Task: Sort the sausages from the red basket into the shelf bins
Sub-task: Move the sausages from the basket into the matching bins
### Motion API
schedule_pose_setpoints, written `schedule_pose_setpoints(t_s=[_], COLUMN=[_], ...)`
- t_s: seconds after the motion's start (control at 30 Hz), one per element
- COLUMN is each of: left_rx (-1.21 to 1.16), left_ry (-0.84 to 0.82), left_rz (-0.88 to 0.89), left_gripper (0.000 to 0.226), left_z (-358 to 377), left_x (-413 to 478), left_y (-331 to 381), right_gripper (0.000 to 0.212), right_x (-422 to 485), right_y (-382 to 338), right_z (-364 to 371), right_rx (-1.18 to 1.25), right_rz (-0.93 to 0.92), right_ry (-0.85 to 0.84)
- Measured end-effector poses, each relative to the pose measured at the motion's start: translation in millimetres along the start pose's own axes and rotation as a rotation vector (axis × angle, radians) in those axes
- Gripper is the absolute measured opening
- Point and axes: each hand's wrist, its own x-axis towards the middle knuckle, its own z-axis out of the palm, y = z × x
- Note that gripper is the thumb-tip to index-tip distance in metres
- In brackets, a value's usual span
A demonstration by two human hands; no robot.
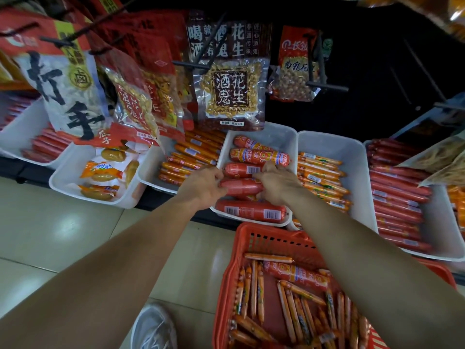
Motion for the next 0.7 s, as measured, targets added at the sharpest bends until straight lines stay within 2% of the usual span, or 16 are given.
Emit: schedule_pose_setpoints(t_s=[0.1, 0.27, 0.4, 0.63, 0.7], left_rx=[0.071, 0.235, 0.228, 0.233, 0.24], left_ry=[-0.012, -0.038, -0.067, -0.089, -0.084], left_rz=[0.019, 0.079, 0.064, 0.047, 0.043], left_gripper=[0.036, 0.042, 0.055, 0.052, 0.051], left_z=[-0.5, 5.8, 14.0, 14.0, 14.6], left_x=[-1.7, -3.3, -4.6, 1.0, 1.8], left_y=[-0.9, -0.8, -0.9, -5.9, -4.8], right_gripper=[0.067, 0.061, 0.059, 0.047, 0.05], right_x=[-3.1, -27.8, -35.2, -20.8, -20.7], right_y=[0.8, 13.1, 22.7, 15.8, 18.5], right_z=[-2.3, 1.1, 3.2, -5.5, -4.7], right_rx=[0.131, 0.116, 0.02, 0.119, 0.127], right_rz=[-0.018, 0.008, 0.006, 0.039, 0.011], right_ry=[-0.041, 0.084, 0.013, -0.102, -0.11])
